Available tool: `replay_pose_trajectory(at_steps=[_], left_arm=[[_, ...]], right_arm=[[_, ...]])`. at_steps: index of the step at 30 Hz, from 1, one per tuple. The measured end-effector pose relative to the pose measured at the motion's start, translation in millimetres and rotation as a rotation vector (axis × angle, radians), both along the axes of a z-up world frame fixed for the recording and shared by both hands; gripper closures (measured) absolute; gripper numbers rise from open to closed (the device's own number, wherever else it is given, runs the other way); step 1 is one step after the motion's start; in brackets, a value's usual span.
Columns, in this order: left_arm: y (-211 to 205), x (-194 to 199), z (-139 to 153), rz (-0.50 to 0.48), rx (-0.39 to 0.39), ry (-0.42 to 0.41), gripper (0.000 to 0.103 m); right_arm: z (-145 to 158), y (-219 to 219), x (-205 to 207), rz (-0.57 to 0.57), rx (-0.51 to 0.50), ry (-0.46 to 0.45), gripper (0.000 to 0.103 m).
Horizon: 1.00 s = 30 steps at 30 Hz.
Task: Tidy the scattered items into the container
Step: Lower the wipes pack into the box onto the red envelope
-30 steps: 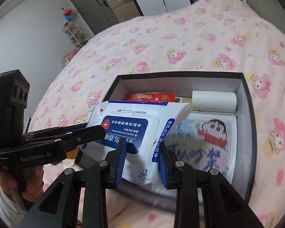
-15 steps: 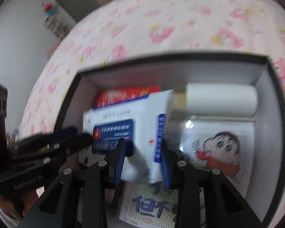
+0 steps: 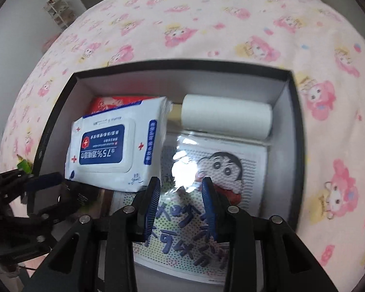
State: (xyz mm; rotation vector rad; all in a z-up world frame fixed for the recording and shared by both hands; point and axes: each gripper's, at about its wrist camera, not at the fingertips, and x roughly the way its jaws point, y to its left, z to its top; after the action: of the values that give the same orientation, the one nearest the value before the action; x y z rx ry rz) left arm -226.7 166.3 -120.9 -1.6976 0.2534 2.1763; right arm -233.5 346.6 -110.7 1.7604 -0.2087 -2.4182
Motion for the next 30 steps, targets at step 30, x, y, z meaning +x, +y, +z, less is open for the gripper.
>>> replay_pose_trajectory(at_steps=[30], left_arm=[[0.1,-12.2,-7.0,-0.012,0.079,-0.107,0.068]], right_arm=[[5.6,-41.2,15.1,0.177,0.058,0.002,0.073]])
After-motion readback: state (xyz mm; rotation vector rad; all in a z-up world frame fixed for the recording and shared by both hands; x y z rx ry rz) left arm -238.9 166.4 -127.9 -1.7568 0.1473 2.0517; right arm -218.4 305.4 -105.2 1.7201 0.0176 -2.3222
